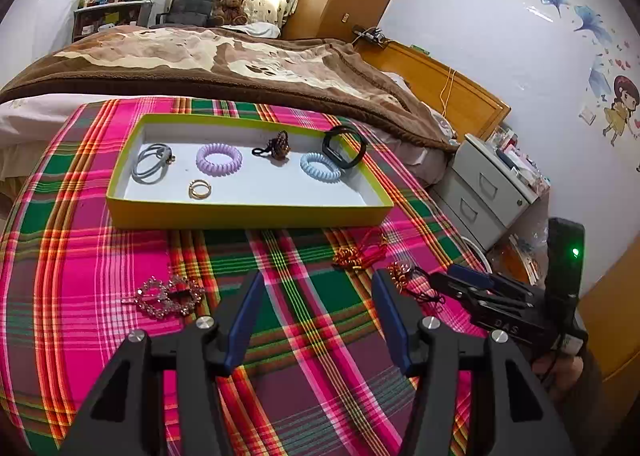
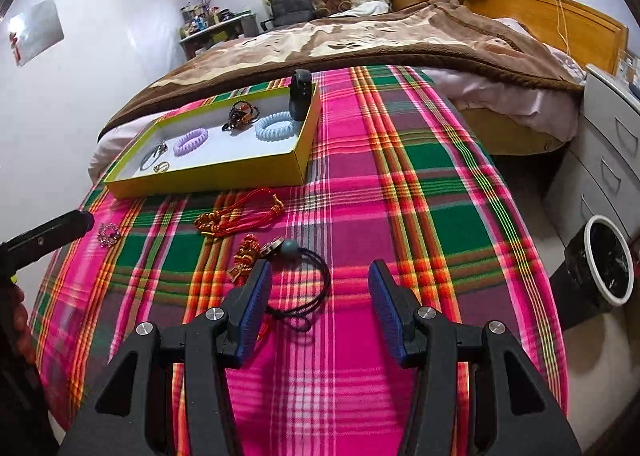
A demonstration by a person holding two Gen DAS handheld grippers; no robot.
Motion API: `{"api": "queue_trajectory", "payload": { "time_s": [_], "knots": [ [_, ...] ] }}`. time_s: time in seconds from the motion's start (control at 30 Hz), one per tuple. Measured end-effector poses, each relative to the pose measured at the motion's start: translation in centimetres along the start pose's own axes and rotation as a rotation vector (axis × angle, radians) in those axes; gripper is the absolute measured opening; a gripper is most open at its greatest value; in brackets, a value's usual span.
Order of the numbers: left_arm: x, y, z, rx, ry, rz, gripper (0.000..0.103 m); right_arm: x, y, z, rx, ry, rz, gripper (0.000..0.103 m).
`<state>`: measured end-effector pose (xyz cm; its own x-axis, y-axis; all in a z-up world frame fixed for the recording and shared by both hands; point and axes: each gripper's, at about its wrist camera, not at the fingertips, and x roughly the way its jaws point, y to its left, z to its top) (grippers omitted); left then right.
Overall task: Organize jewelry
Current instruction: 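Move the right tool to the black hair tie while the left tool nears the red tassel, then grasp the black hair tie with the right tool while the left tool grasps the red tassel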
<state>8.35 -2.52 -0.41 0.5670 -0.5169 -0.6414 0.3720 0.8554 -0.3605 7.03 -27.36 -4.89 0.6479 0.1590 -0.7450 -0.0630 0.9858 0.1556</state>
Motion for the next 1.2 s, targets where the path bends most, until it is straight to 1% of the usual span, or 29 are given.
{"api": "queue_trajectory", "payload": {
  "time_s": [0.1,0.2,0.27,0.3,0.33,0.37,0.47,0.5,0.53,0.57,0.63,0.77,0.9,0.97,1.1,1.17,1.2],
  "knots": [
    [0.2,-0.1,-0.1,0.008,0.012,0.01,0.058,1.4,0.4,0.2,-0.023,0.07,-0.021,0.051],
    [0.5,-0.1,-0.2,0.01,0.022,0.021,0.058,1.4,0.7,0.0,-0.04,0.055,-0.016,0.051],
    [0.6,-0.1,-0.2,0.012,0.027,0.027,0.058,1.6,1.2,-0.2,-0.072,0.061,-0.036,0.05],
    [0.6,-0.1,-0.2,0.012,0.026,0.028,0.058,1.5,1.5,-0.4,-0.09,0.06,-0.044,0.036],
    [0.7,-0.1,-0.2,0.012,0.027,0.027,0.058,1.5,1.6,-0.4,-0.095,0.06,-0.037,0.016],
    [0.7,-0.1,-0.1,0.012,0.028,0.027,0.058,1.5,1.6,-0.5,-0.096,0.066,-0.025,0.012],
    [0.9,-0.2,-0.2,0.015,0.032,0.034,0.058,1.4,1.6,-0.5,-0.107,0.069,-0.008,0.01],
    [0.9,-0.2,-0.2,0.018,0.035,0.034,0.058,1.4,1.5,-0.6,-0.104,0.072,0.009,0.001],
    [1.0,-0.3,-0.2,0.019,0.037,0.035,0.058,1.2,1.4,-0.5,-0.101,0.067,0.004,0.001],
    [1.0,-0.3,-0.2,0.02,0.037,0.039,0.058,0.9,1.3,-0.6,-0.095,0.048,-0.007,0.001],
    [1.1,-0.4,-0.2,0.024,0.039,0.04,0.058,-0.1,0.9,-0.4,-0.074,0.006,-0.003,0.001],
    [1.3,-0.7,-0.3,0.03,0.044,0.041,0.058,-2.0,0.1,-0.1,-0.054,-0.049,-0.018,0.001],
    [2.0,-1.3,-0.2,0.042,0.059,0.032,0.058,-3.9,-1.0,0.2,-0.015,-0.098,-0.009,0.001],
    [2.5,-1.9,-0.2,0.051,0.074,0.015,0.058,-4.6,-1.4,0.3,-0.003,-0.116,-0.003,0.001],
    [3.9,-3.8,-0.2,0.085,0.113,-0.048,0.058,-5.8,-1.4,0.4,-0.006,-0.146,-0.003,0.001],
    [4.9,-5.0,-0.2,0.111,0.137,-0.05,0.058,-6.2,-1.4,0.5,-0.007,-0.158,0.009,0.001],
    [5.2,-5.7,-0.2,0.135,0.135,-0.036,0.058,-6.4,-1.3,0.5,-0.008,-0.163,0.015,0.001]
  ]
}}
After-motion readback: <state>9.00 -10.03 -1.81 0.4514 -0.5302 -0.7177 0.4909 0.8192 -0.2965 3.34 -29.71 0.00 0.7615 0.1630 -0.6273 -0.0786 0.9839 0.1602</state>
